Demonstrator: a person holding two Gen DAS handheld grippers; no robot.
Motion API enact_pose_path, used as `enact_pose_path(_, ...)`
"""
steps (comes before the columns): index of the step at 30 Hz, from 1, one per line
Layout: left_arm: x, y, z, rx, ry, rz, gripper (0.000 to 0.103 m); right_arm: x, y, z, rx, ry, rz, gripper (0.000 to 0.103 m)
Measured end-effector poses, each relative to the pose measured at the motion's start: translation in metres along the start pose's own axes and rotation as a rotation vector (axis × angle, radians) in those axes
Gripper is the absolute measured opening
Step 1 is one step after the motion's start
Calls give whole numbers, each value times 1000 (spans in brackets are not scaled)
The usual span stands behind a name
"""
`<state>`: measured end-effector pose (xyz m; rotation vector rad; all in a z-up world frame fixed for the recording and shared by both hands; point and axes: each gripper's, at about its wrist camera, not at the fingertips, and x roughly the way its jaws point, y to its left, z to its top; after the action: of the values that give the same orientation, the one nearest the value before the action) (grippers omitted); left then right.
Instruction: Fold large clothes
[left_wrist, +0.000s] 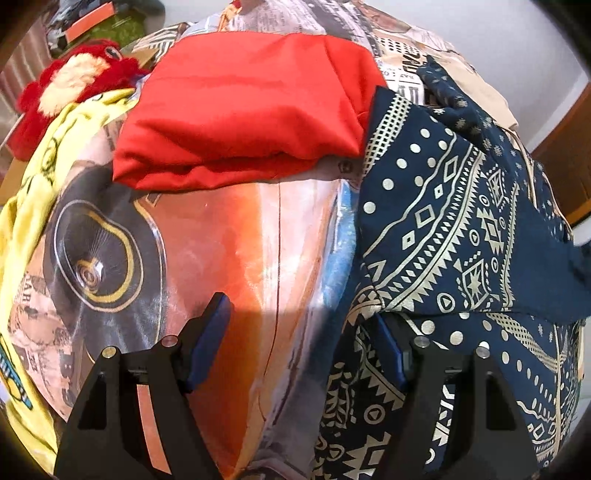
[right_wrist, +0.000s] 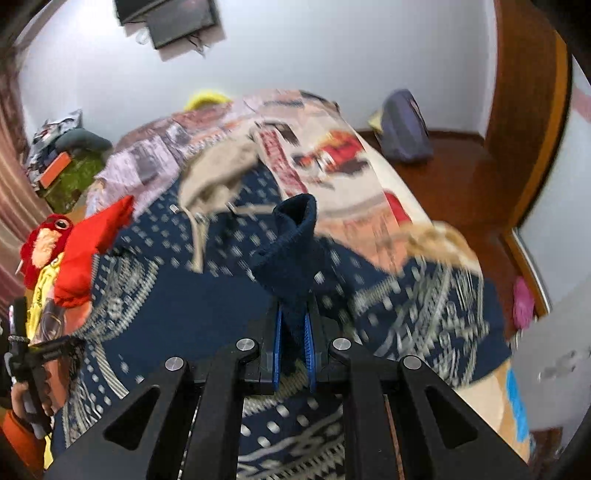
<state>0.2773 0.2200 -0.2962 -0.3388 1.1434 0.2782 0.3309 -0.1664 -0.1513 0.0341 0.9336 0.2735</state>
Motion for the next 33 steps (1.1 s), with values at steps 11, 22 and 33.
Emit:
enact_pose_path(11, -9, -12, -10, 80, 11, 47, 72, 15, -39, -41, 56, 158, -51, 11)
enact_pose_path(22, -78, -33, -6, 159, -111, 4, 72, -23, -44, -39, 24, 99, -109, 33)
enact_pose_path(33, -119, -121, 25, 278, -209, -138, 77, -72, -98, -23, 130, -53, -151, 57)
